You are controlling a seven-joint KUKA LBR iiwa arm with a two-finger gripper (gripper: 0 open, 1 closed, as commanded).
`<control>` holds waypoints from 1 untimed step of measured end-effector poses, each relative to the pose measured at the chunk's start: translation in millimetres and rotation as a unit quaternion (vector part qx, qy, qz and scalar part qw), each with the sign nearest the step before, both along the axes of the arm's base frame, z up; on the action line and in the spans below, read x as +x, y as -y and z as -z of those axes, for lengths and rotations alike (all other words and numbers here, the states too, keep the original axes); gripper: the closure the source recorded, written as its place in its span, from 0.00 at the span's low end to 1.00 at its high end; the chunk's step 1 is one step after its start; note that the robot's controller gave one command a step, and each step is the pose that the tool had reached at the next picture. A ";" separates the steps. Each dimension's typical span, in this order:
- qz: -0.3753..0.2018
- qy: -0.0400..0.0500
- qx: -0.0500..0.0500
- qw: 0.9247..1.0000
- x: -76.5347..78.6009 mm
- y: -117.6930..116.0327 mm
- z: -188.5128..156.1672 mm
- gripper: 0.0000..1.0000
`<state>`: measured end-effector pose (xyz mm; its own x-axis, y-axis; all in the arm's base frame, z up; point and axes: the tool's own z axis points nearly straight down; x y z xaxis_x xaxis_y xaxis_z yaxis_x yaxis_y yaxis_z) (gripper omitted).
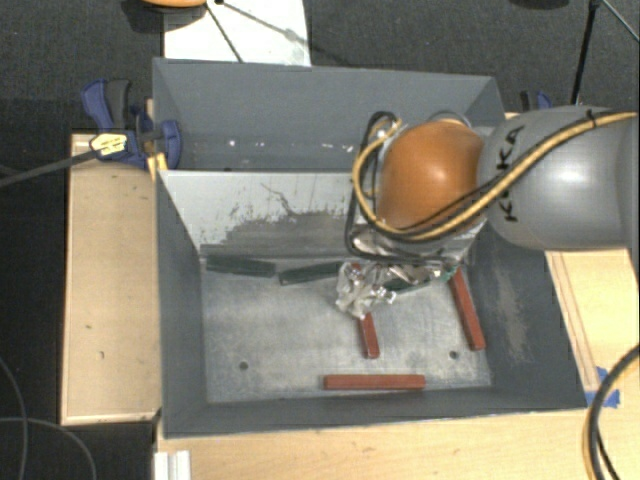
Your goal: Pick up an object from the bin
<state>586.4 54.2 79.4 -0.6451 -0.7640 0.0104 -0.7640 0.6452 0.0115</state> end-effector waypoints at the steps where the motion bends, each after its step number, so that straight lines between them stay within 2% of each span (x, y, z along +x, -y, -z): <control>1: 0.002 0.005 0.001 1.000 1.6 0.4 -0.7 1.00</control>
Offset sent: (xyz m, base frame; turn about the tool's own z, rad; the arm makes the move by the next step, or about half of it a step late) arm 0.0017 0.0074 0.1438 0.0210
